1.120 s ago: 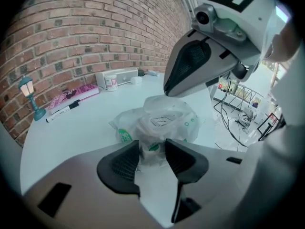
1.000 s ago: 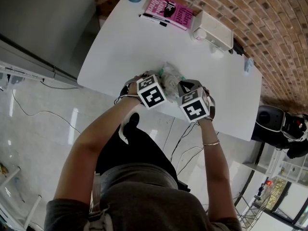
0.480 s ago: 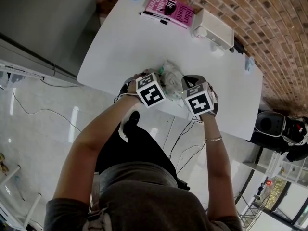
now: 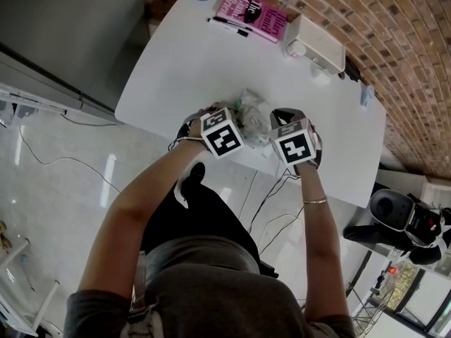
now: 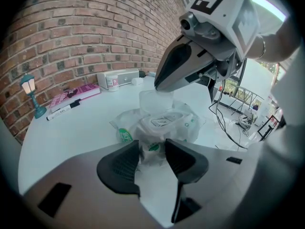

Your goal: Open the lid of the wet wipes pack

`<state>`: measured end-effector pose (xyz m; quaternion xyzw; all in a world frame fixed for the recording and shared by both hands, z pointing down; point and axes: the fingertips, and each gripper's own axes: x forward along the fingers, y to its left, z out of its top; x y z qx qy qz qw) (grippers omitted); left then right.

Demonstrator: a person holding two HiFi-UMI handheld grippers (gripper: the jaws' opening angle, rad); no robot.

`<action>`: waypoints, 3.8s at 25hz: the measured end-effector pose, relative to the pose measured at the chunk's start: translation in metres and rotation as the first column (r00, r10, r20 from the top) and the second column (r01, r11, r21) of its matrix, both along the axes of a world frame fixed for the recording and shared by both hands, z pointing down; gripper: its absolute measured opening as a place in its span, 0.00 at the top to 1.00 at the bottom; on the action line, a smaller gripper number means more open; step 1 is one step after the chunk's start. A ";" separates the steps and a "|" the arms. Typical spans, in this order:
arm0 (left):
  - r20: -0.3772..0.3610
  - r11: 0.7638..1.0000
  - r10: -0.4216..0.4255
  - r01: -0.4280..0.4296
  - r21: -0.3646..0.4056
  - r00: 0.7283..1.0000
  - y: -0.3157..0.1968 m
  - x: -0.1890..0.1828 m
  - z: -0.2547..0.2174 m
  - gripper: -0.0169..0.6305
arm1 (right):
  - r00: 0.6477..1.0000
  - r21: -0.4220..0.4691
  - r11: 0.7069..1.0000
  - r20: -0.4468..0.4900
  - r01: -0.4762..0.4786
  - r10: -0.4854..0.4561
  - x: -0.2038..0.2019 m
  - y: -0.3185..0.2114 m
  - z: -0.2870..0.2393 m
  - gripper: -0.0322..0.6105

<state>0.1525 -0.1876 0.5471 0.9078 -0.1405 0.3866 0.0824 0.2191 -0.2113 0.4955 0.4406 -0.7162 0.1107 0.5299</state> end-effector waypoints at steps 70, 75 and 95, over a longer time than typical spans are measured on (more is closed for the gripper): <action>-0.190 0.985 -0.096 0.120 0.123 0.977 -0.003 -0.035 -0.058 0.82 | 0.686 0.107 0.829 0.625 -0.549 0.374 0.001 0.056 -0.048 0.94; -0.241 0.979 -0.168 0.191 0.076 0.956 -0.003 -0.048 -0.068 0.85 | 0.618 0.109 0.782 0.682 -0.614 0.390 0.000 0.074 -0.053 0.94; -0.338 0.958 -0.263 0.285 0.018 0.904 0.014 -0.079 -0.094 0.91 | 0.539 0.116 0.709 0.737 -0.695 0.408 -0.020 0.132 -0.053 0.95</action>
